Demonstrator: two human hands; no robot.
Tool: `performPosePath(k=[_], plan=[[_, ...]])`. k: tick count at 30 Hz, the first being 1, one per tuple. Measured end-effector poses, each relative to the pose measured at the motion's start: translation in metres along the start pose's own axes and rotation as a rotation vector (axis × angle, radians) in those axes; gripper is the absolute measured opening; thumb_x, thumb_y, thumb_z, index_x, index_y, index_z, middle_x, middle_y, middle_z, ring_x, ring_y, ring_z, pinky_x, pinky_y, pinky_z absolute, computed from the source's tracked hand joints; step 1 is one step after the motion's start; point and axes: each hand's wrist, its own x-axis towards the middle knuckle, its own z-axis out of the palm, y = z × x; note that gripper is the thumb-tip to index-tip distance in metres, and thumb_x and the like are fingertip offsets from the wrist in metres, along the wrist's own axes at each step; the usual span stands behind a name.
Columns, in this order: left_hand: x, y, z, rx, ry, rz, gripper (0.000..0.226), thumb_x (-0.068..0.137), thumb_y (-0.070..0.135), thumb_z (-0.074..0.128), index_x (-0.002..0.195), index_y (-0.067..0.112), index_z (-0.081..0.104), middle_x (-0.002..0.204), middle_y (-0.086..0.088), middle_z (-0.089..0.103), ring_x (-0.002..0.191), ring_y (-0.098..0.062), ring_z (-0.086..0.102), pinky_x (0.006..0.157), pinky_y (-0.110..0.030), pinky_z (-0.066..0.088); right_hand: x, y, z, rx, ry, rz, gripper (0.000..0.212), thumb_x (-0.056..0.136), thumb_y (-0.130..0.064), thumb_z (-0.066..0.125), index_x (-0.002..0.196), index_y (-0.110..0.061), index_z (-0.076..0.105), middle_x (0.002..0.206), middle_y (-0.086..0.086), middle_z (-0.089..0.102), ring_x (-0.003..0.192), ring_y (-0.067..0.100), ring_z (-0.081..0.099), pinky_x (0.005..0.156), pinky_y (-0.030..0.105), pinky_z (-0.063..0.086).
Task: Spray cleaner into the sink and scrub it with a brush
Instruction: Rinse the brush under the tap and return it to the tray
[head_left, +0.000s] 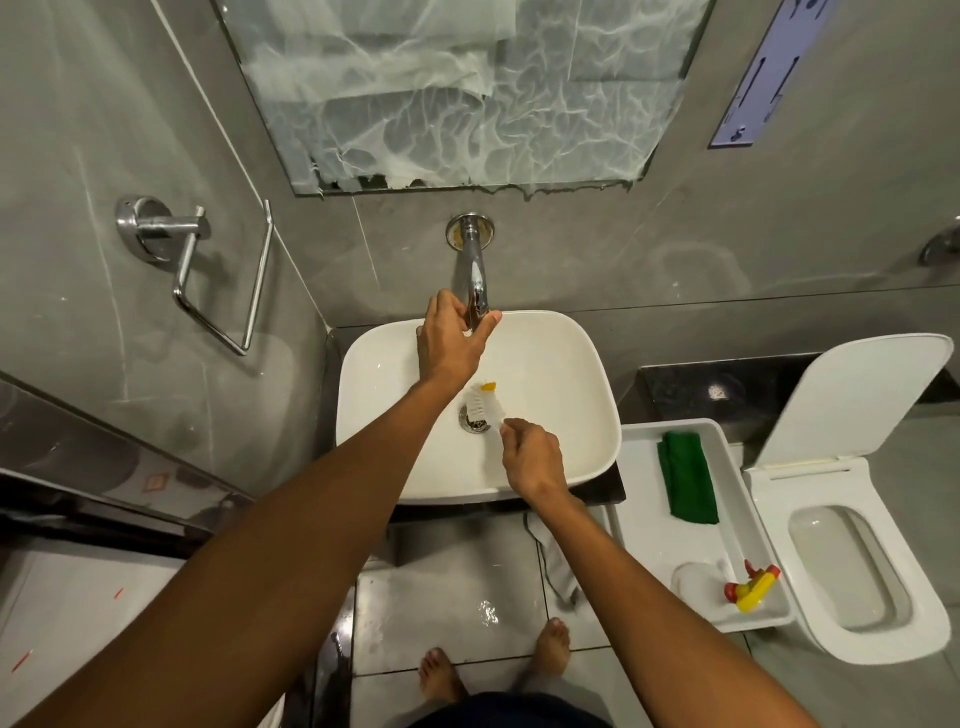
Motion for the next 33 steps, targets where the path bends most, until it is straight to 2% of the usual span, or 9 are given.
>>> performPosePath(k=[5,10,13,15,21,24,27,30,33], plan=[[-0.007,-0.013,-0.007,-0.125,-0.108,-0.102,0.062,0.081,0.071,0.079,0.103,0.018,0.055,0.085,0.006,0.059,0.079,-0.009,0.057,0.070,-0.026,0.045,-0.003,0.006,-0.003,0.119,0.036,-0.003,0.040,0.110,-0.028,0.047,0.138,-0.006,0.066,0.120,0.018,0.077,0.113,0.036,0.070,0.102,0.042,0.054],[-0.042,-0.045,-0.005,-0.021,-0.403,-0.250,0.075,0.077,0.097,0.053,0.082,0.022,0.056,0.079,0.004,0.064,0.078,-0.014,0.062,0.072,-0.030,0.047,-0.013,0.021,-0.021,0.289,0.090,-0.031,0.041,0.110,-0.032,0.051,0.140,-0.010,0.066,0.103,0.012,0.079,0.103,0.026,0.072,0.097,0.035,0.055],[-0.061,-0.052,0.010,0.030,-0.469,-0.219,0.074,0.095,0.084,0.039,0.073,0.016,0.057,0.074,-0.004,0.066,0.078,-0.023,0.062,0.081,-0.039,0.051,-0.025,0.035,-0.034,0.412,0.121,-0.041,0.034,0.109,-0.032,0.054,0.135,-0.016,0.070,0.082,-0.007,0.074,0.088,0.004,0.068,0.089,0.023,0.049],[-0.072,-0.047,0.027,0.043,-0.421,-0.163,0.069,0.105,0.071,0.037,0.077,0.012,0.058,0.078,-0.008,0.068,0.079,-0.028,0.062,0.086,-0.047,0.054,-0.033,0.047,-0.042,0.465,0.159,-0.038,0.032,0.108,-0.033,0.056,0.133,-0.018,0.071,0.085,-0.011,0.073,0.093,-0.004,0.067,0.094,0.022,0.051],[-0.091,0.000,0.106,0.145,-0.191,0.201,0.042,0.112,0.037,0.048,0.085,0.006,0.060,0.089,-0.014,0.067,0.087,-0.036,0.060,0.082,-0.057,0.051,-0.036,0.100,-0.086,0.572,0.356,0.024,0.034,0.108,-0.029,0.057,0.136,-0.013,0.070,0.115,-0.001,0.078,0.116,0.009,0.069,0.107,0.026,0.051],[-0.102,0.019,0.144,0.208,-0.193,0.363,0.040,0.108,0.045,0.048,0.103,0.010,0.067,0.104,-0.010,0.070,0.094,-0.031,0.062,0.082,-0.053,0.053,-0.030,0.134,-0.101,0.611,0.440,0.127,0.034,0.108,-0.029,0.058,0.132,-0.010,0.071,0.111,-0.010,0.077,0.113,0.002,0.068,0.108,0.031,0.053],[-0.109,0.025,0.179,0.295,-0.337,0.472,0.066,0.102,0.066,0.044,0.132,0.011,0.065,0.143,-0.012,0.064,0.129,-0.030,0.059,0.108,-0.044,0.051,-0.019,0.173,-0.106,0.595,0.484,0.235,0.033,0.108,-0.031,0.057,0.132,-0.012,0.071,0.099,-0.016,0.076,0.101,-0.008,0.068,0.099,0.024,0.055],[-0.117,0.019,0.206,0.386,-0.510,0.540,0.083,0.100,0.074,0.042,0.155,0.013,0.050,0.172,-0.009,0.037,0.161,-0.028,0.031,0.131,-0.045,0.027,-0.005,0.207,-0.102,0.513,0.464,0.342,0.033,0.109,-0.027,0.054,0.134,-0.012,0.069,0.092,0.001,0.077,0.092,0.012,0.069,0.096,0.033,0.055],[-0.124,0.006,0.224,0.486,-0.582,0.588,0.084,0.102,0.073,0.039,0.162,0.013,0.039,0.178,-0.009,0.025,0.167,-0.029,0.015,0.137,-0.051,0.013,0.013,0.240,-0.092,0.423,0.380,0.472,0.036,0.111,-0.024,0.050,0.139,-0.007,0.066,0.101,0.014,0.081,0.105,0.030,0.072,0.096,0.032,0.050]])
